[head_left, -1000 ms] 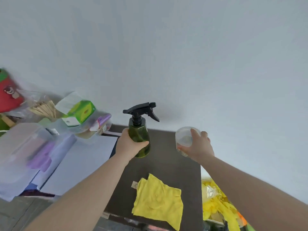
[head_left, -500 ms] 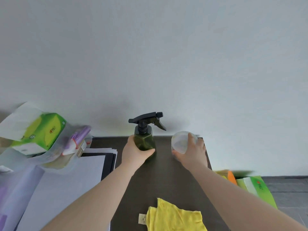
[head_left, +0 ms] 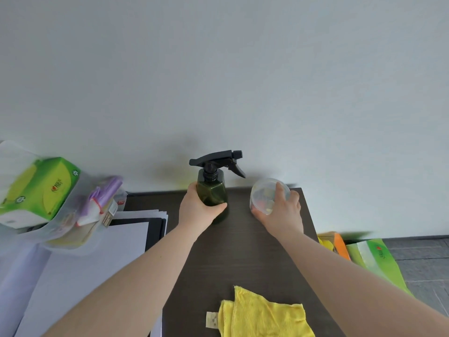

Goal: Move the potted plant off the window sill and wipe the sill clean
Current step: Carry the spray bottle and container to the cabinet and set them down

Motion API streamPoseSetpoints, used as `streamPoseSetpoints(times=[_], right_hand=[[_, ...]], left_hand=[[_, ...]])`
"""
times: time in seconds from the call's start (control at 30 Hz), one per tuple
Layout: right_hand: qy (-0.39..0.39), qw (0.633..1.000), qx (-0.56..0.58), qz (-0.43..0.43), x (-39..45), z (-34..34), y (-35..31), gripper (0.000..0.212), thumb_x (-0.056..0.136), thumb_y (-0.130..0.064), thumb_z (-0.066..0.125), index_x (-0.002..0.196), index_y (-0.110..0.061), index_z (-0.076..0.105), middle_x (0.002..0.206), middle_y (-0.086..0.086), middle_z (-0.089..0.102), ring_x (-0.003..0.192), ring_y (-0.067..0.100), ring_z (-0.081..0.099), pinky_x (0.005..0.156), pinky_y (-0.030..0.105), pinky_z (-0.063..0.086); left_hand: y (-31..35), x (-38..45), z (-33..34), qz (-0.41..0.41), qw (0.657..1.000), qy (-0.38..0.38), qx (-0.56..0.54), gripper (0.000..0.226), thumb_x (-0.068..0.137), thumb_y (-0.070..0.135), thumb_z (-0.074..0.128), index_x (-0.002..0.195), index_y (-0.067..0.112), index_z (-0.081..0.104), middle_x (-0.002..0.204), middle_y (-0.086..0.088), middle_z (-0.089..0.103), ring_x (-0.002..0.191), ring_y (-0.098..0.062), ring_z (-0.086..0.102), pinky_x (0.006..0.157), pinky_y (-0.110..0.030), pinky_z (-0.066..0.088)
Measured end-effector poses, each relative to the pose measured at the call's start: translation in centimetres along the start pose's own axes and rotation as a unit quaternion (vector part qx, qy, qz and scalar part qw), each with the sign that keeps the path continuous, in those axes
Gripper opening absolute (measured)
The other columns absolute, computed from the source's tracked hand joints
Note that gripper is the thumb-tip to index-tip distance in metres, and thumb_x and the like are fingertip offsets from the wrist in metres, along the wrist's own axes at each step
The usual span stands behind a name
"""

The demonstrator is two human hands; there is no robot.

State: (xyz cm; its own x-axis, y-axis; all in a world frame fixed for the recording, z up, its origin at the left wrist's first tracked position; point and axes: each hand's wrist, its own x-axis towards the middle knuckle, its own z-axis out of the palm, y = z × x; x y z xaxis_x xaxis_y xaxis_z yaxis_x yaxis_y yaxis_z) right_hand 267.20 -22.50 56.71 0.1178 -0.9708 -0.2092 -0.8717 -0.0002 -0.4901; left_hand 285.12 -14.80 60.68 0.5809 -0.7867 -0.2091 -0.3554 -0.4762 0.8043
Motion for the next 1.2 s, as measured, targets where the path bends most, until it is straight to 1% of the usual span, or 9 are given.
streamPoseSetpoints(times=[0.37, 0.5, 0.6, 0.7, 0.8, 0.9, 0.97, 1.03, 1.2], right_hand=[[-0.027, 0.999, -0.024, -0.005, 0.6, -0.3, -0.4, 0.105, 0.075, -0.052, 0.074, 0.151, -0.029, 0.005, 0.151, 0.011, 0.013, 0.140, 0.032, 0.022, 0.096, 0.049, 0.047], [-0.049, 0.997, -0.057, 0.003, 0.0, -1.3, -0.1, 0.113, 0.073, -0.056, 0.074, 0.152, -0.030, -0.002, 0.156, 0.010, 0.008, 0.144, 0.030, 0.016, 0.100, 0.048, 0.043], [-0.065, 0.995, -0.076, 0.019, -0.8, -2.9, 0.4, 0.112, 0.075, -0.058, 0.070, 0.153, -0.023, -0.001, 0.153, 0.011, 0.019, 0.143, 0.029, 0.021, 0.100, 0.045, 0.043], [-0.101, 0.989, -0.096, 0.040, -1.6, -5.3, 1.0, 0.090, 0.082, -0.051, 0.066, 0.148, -0.012, 0.020, 0.141, 0.011, 0.038, 0.135, 0.029, 0.035, 0.096, 0.042, 0.044], [-0.113, 0.987, -0.110, 0.026, -2.7, -8.4, 1.5, 0.047, 0.090, -0.039, 0.056, 0.125, -0.010, 0.046, 0.123, 0.008, 0.054, 0.116, 0.028, 0.052, 0.080, 0.036, 0.045], [-0.128, 0.984, -0.121, -0.007, -4.2, -12.2, 2.0, 0.028, 0.093, -0.033, 0.050, 0.111, -0.012, 0.054, 0.107, 0.003, 0.059, 0.098, 0.024, 0.057, 0.071, 0.030, 0.041], [-0.129, 0.984, -0.123, -0.023, -5.0, -14.9, 3.0, 0.019, 0.093, -0.031, 0.048, 0.101, -0.015, 0.052, 0.098, 0.001, 0.056, 0.088, 0.022, 0.054, 0.068, 0.028, 0.040], [-0.124, 0.984, -0.124, -0.031, -5.7, -17.3, 4.5, 0.020, 0.093, -0.032, 0.048, 0.099, -0.014, 0.053, 0.100, 0.002, 0.059, 0.087, 0.022, 0.056, 0.068, 0.028, 0.040], [-0.107, 0.985, -0.123, -0.048, -8.0, -23.0, 11.1, 0.029, 0.093, -0.033, 0.045, 0.112, -0.014, 0.057, 0.114, 0.001, 0.062, 0.096, 0.022, 0.057, 0.072, 0.029, 0.041]], left_hand=[[-0.4, 0.6, 0.1, -0.005, 1.000, -0.007, 0.018, 0.086, 0.069, 0.034, 0.083, 0.138, 0.017, 0.034, 0.127, 0.000, 0.057, 0.118, -0.024, 0.053, 0.090, -0.029, 0.043], [-0.2, 0.5, 0.1, -0.079, 0.989, -0.025, 0.121, 0.104, 0.066, 0.059, 0.076, 0.141, 0.007, 0.028, 0.129, -0.006, 0.057, 0.114, -0.030, 0.058, 0.092, -0.038, 0.051], [0.1, -0.6, -0.2, -0.107, 0.954, -0.121, 0.251, 0.073, 0.079, 0.063, 0.059, 0.121, 0.005, 0.055, 0.108, -0.008, 0.065, 0.098, -0.027, 0.062, 0.083, -0.036, 0.053], [1.8, -2.4, -0.4, -0.088, 0.929, -0.186, 0.308, 0.051, 0.092, 0.049, 0.047, 0.108, 0.003, 0.063, 0.101, -0.015, 0.066, 0.088, -0.025, 0.062, 0.070, -0.030, 0.046], [4.7, -4.4, -0.6, -0.071, 0.933, -0.173, 0.306, 0.056, 0.094, 0.041, 0.046, 0.111, -0.012, 0.057, 0.092, -0.020, 0.062, 0.076, -0.026, 0.061, 0.056, -0.027, 0.033], [8.5, -7.0, -0.6, -0.051, 0.941, -0.161, 0.294, 0.056, 0.095, 0.039, 0.047, 0.115, -0.013, 0.054, 0.102, -0.025, 0.061, 0.059, -0.024, 0.049, 0.048, -0.027, 0.027], [10.9, -8.9, -0.2, -0.034, 0.946, -0.151, 0.285, 0.052, 0.094, 0.037, 0.048, 0.105, -0.013, 0.058, 0.086, -0.026, 0.061, 0.056, -0.023, 0.045, 0.049, -0.027, 0.025], [13.5, -11.0, 0.5, -0.017, 0.949, -0.140, 0.281, 0.043, 0.093, 0.036, 0.050, 0.076, -0.003, 0.059, 0.060, -0.009, 0.042, 0.052, -0.016, 0.033, 0.052, -0.026, 0.024], [19.6, -16.8, 4.8, 0.036, 0.950, -0.132, 0.280, 0.024, 0.090, 0.025, 0.048, 0.071, 0.012, 0.055, 0.070, -0.007, 0.049, 0.063, -0.019, 0.044, 0.060, -0.028, 0.037]])
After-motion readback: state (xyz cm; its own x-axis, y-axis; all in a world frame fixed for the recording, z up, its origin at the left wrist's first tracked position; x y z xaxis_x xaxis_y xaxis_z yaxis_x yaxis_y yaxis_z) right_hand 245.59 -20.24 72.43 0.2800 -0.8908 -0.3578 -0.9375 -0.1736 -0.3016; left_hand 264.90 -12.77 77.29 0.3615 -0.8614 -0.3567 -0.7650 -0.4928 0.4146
